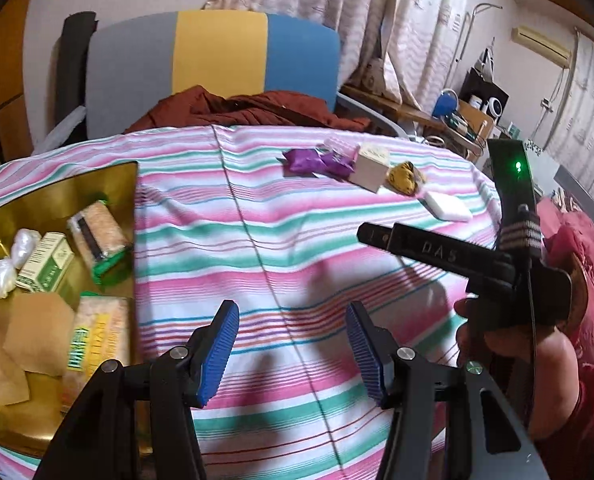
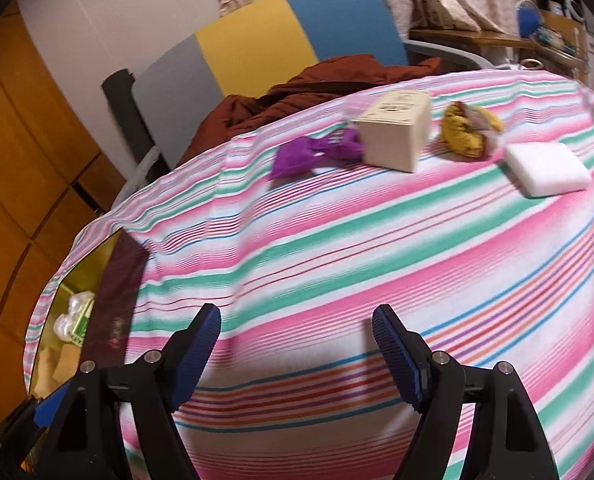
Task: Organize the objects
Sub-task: 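Move both tools from the gold tray back toward the remaining items, then grasp the white foam block with the right tool while the left tool grasps the yellow sock bundle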
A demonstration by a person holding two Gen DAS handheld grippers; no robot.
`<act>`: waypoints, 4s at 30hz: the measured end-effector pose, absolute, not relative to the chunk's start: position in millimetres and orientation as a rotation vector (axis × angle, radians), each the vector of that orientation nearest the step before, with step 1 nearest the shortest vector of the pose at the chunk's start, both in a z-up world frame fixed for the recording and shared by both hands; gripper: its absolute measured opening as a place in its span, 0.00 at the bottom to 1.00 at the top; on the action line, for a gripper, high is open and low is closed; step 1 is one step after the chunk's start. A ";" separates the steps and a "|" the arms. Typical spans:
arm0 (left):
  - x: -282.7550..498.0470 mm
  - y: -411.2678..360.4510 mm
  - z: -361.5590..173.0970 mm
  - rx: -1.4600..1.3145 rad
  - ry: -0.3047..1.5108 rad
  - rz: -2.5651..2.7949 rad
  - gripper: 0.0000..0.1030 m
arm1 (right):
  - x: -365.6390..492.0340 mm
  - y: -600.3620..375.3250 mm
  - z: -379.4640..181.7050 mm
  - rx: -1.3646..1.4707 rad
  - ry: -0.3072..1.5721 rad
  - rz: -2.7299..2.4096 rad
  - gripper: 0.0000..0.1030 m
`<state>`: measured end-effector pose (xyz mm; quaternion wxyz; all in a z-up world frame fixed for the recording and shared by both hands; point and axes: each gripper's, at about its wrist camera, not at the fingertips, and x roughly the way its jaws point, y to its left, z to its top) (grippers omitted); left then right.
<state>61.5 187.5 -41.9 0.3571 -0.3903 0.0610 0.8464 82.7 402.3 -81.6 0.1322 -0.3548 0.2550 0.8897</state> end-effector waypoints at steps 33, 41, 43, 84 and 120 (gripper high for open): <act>80.5 224.4 -71.0 -1.099 0.273 2.103 0.54 | 81.8 626.4 -86.7 -0.850 0.862 1.988 0.87; 77.0 232.0 -71.4 -1.102 0.297 2.100 0.54 | 73.3 622.8 -90.9 -0.917 0.630 2.030 0.77; 75.0 236.4 -70.6 -1.096 0.304 2.097 0.54 | 78.4 621.1 -90.3 -0.917 0.615 2.075 0.72; -17.0 532.0 -70.5 -0.971 0.481 1.963 0.54 | 156.8 634.4 -99.0 -0.557 0.754 2.076 0.69; 25.8 521.2 -47.5 -0.635 0.524 1.947 0.55 | 156.7 633.0 -98.2 -0.575 0.717 2.065 0.69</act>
